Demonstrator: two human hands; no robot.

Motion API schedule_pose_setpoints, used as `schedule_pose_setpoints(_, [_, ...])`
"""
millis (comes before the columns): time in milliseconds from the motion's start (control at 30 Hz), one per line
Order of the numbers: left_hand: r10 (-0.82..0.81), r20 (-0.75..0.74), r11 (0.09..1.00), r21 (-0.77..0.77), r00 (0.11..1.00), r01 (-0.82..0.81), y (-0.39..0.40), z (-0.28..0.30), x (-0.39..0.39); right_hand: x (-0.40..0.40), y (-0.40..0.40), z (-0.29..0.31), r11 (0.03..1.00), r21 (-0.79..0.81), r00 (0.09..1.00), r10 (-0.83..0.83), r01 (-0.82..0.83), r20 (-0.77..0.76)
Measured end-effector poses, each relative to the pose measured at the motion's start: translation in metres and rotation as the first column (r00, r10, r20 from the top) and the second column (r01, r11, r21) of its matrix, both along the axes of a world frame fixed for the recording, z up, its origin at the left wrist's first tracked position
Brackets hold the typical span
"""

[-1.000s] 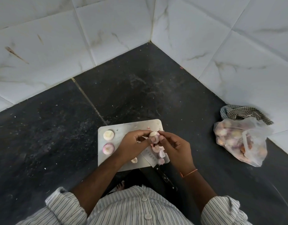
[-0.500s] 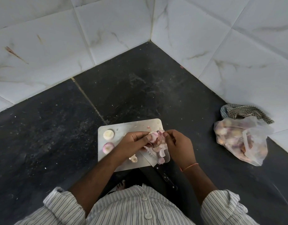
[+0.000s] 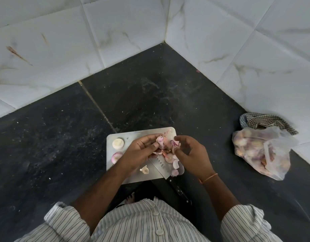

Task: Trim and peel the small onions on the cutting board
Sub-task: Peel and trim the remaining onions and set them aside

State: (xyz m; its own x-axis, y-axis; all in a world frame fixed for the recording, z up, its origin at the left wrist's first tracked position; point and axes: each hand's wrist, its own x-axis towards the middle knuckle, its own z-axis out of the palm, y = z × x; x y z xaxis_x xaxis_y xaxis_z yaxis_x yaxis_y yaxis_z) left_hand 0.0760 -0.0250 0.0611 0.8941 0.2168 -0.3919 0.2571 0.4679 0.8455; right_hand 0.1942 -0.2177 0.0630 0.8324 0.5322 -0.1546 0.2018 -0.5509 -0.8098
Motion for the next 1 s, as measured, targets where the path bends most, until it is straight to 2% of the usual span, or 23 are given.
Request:
schedule_pose_setpoints(67, [-0.016,0.013,0.999,0.045,1.0,0.016,-0.001,0.0,0.001,-0.009,0.0,0.01,0.989,0.123,0.993,0.094,-0.084,-0.077])
schedule_pose_setpoints(133, [-0.033,0.028,0.996,0.082,0.999,0.031,-0.003,-0.001,0.003,-0.016,0.001,0.014,0.98,0.16,0.984,0.139,-0.121,-0.11])
schedule_pose_setpoints(367, [-0.148,0.05,0.948,0.292,0.988,0.128,-0.004,0.002,0.005,-0.024,0.003,0.018,0.971,0.239,0.998,0.041,-0.031,-0.038])
schedule_pose_setpoints(467, [-0.141,0.004,0.832,0.542,0.99,0.117,-0.005,0.006,0.008,-0.024,0.002,0.023,0.978,0.205,0.999,0.041,-0.045,0.024])
schedule_pose_setpoints(533, [-0.087,0.0,0.767,0.639,0.996,0.067,-0.006,0.008,0.007,-0.023,0.002,0.024,0.984,0.164,0.994,0.057,-0.072,0.091])
schedule_pose_setpoints(633, [-0.016,0.078,0.743,0.668,0.997,-0.04,-0.007,0.007,0.008,-0.019,0.001,0.019,0.995,0.044,0.974,0.082,-0.093,0.213])
schedule_pose_setpoints(733, [-0.013,0.12,0.751,0.657,0.993,-0.069,-0.007,0.008,0.007,-0.016,0.0,0.017,0.996,0.002,0.956,0.09,-0.095,0.278])
schedule_pose_setpoints(800, [-0.014,0.131,0.668,0.739,0.991,-0.088,-0.008,0.008,0.005,-0.016,-0.001,0.016,0.995,0.0,0.949,0.096,-0.101,0.299])
schedule_pose_setpoints(900, [-0.031,0.123,0.494,0.865,0.992,-0.092,-0.012,0.01,0.003,-0.018,-0.002,0.015,0.997,0.007,0.939,0.076,-0.083,0.336])
schedule_pose_setpoints(1000, [-0.146,0.024,0.424,0.905,0.989,0.041,-0.011,0.012,0.006,-0.018,-0.003,0.014,0.993,0.025,0.936,0.103,-0.118,0.336])
